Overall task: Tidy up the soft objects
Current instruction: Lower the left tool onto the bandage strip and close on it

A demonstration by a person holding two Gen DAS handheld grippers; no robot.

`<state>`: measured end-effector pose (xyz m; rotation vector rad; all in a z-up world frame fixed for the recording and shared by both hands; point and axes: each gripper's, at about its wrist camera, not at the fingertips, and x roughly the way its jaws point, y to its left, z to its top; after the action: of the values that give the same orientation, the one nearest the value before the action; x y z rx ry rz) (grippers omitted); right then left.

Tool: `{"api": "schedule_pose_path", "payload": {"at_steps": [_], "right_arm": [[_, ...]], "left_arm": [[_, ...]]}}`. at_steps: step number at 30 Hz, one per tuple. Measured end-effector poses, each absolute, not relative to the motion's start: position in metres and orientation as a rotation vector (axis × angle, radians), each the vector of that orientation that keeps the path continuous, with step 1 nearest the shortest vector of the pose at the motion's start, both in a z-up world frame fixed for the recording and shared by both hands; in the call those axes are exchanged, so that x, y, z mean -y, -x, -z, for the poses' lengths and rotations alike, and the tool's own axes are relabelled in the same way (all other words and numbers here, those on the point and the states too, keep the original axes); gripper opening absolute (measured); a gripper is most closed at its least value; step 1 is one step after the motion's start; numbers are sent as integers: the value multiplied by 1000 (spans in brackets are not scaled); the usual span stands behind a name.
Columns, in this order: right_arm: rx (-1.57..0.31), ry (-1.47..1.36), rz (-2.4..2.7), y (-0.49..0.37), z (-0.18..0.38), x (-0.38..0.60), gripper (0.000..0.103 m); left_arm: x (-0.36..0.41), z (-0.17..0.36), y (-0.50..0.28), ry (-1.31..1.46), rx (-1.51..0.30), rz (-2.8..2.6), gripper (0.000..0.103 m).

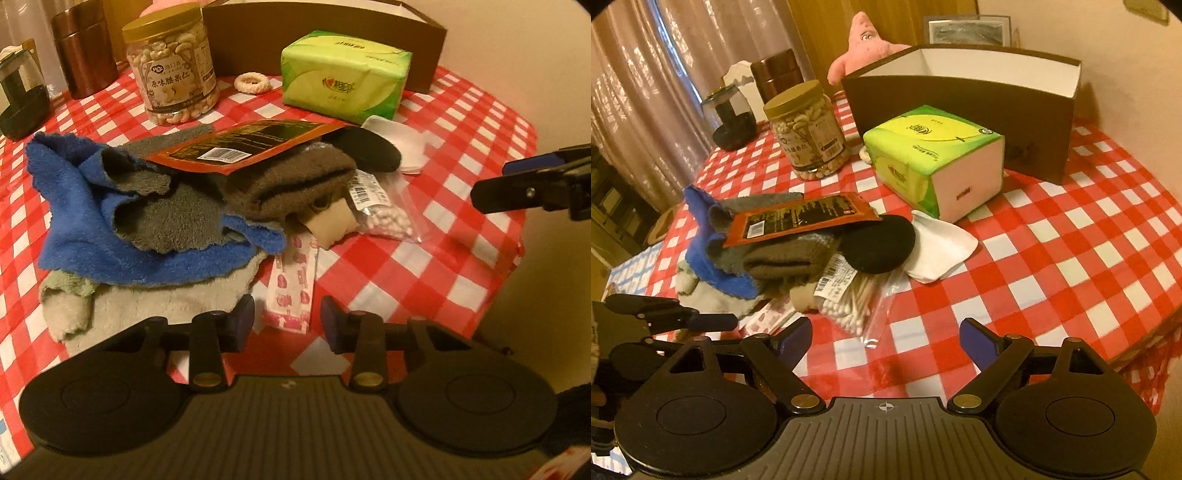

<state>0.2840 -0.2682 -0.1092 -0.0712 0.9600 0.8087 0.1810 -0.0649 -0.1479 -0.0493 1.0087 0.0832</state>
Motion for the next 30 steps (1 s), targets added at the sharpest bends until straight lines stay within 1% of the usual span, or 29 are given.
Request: {"api": "schedule_pose_path", "payload": {"at_steps": [6, 8, 11, 19, 22, 30], "right_arm": [[-982, 84, -843, -301, 117, 266, 87], [-992, 86, -853, -306, 119, 265, 87], [-1001, 89, -866, -311, 121, 263, 87], [-1010, 91, -899, -317, 124, 264, 87], [-1006, 88, -912, -320, 123, 264, 87], [-974, 111, -980, -322, 119, 253, 87]], "left_arm": [[68, 153, -189, 40, -1005, -106, 33], [70, 154, -191, 43, -1002, -105, 29], [72, 154, -193, 39, -998, -104, 26], [74, 152, -194, 57, -1015, -123, 23], [73, 147, -191, 91, -1023, -131, 16], [71, 130, -168, 111, -1025, -185, 16]]}}
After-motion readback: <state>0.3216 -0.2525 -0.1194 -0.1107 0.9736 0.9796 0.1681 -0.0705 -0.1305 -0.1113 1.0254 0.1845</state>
